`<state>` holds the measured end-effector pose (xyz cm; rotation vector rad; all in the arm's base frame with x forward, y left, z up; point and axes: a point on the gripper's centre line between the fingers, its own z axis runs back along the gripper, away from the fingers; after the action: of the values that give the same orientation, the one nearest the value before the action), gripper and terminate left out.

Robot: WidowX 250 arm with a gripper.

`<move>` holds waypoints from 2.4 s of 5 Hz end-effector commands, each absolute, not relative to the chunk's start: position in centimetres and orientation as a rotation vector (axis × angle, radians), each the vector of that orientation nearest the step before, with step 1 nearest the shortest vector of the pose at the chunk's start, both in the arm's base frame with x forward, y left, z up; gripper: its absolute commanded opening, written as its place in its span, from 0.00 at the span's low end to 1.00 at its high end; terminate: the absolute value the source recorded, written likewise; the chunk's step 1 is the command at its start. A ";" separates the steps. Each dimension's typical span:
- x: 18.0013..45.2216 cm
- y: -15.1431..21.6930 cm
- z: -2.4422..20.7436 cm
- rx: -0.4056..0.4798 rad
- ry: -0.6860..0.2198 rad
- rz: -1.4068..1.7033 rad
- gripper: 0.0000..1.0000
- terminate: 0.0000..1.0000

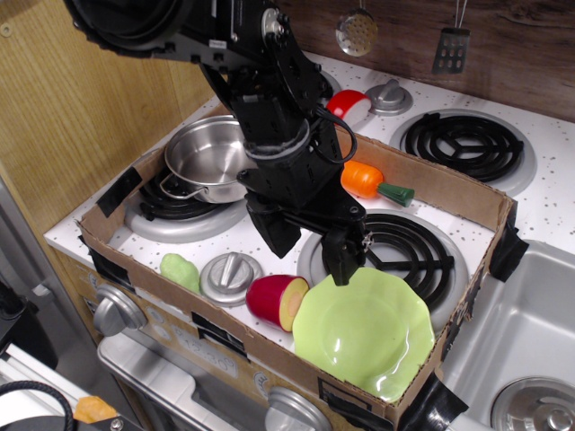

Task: Put carrot on plate

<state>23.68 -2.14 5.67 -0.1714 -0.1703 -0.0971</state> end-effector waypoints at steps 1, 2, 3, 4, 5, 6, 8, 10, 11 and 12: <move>23.7 -2.1 5.7 -0.171 -0.170 -0.097 1.00 0.00; 25.7 -1.5 8.4 -0.147 -0.120 -0.144 1.00 0.00; 29.1 -1.1 10.5 -0.098 -0.136 -0.227 1.00 0.00; 30.9 -1.2 10.4 -0.081 -0.184 -0.361 1.00 0.00; 31.4 -2.2 8.6 -0.090 -0.298 -0.614 1.00 0.00; 32.0 -2.9 7.1 -0.073 -0.376 -0.856 1.00 0.00; 34.2 -3.0 6.0 0.014 -0.438 -1.105 1.00 0.00; 34.7 -1.2 3.9 0.083 -0.478 -1.206 1.00 0.00; 34.9 -0.5 3.4 0.061 -0.471 -1.309 1.00 0.00; 34.7 -0.5 3.3 0.053 -0.437 -1.486 1.00 0.00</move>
<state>34.47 -0.06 2.01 0.0075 -0.4017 -1.4892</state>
